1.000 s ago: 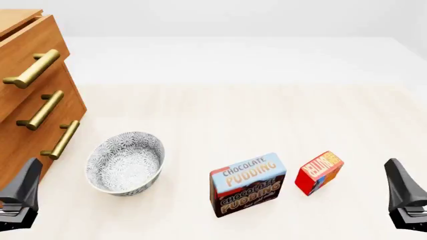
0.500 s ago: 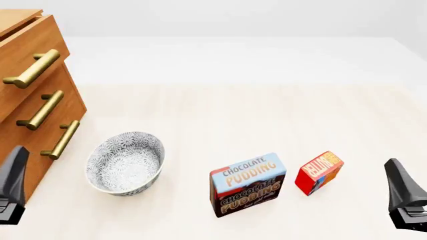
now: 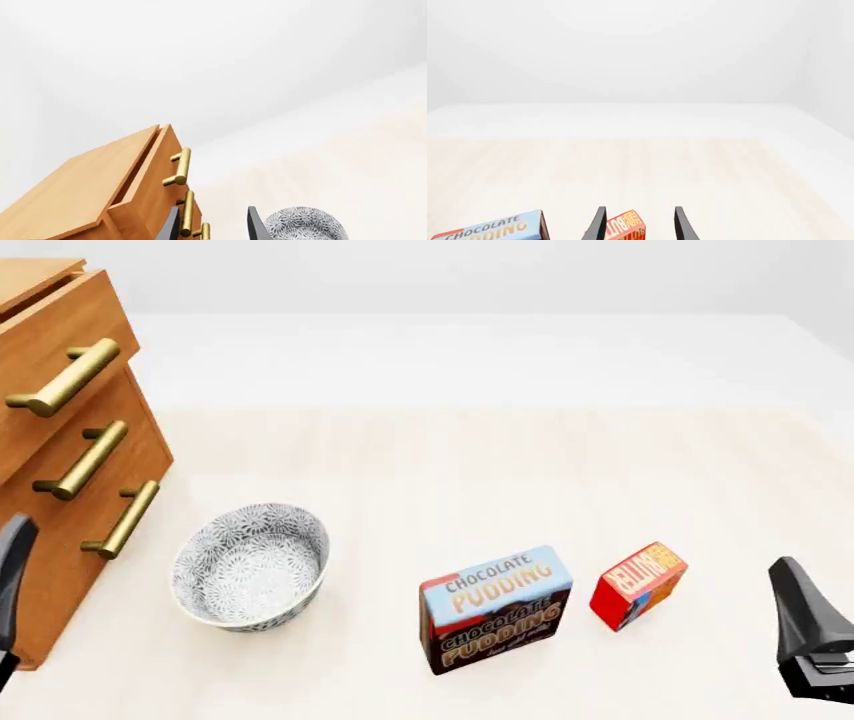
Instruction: Put the butter at the back in the top drawer of the cabinet and close it.
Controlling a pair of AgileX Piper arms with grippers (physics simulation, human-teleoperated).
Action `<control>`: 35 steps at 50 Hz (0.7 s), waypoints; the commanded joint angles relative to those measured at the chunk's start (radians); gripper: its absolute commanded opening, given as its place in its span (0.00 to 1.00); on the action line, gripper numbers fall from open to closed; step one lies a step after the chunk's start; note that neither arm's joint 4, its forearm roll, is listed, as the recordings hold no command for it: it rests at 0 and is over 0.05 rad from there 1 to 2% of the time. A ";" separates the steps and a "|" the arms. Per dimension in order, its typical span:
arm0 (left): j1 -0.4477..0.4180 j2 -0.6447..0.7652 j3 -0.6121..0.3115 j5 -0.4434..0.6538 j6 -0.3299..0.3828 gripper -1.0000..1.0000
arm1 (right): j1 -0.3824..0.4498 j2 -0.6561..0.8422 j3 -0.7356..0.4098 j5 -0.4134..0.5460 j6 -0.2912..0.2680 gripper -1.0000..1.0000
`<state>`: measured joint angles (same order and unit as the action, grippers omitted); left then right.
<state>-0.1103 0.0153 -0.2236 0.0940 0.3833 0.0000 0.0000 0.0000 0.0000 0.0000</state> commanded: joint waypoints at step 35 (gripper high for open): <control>-0.049 0.149 -0.093 -0.020 0.265 1.00 | 0.000 0.000 0.000 0.000 0.000 1.00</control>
<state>-0.1528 0.1236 -0.2924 0.0861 0.5941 0.0000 0.0000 0.0000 0.0000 0.0000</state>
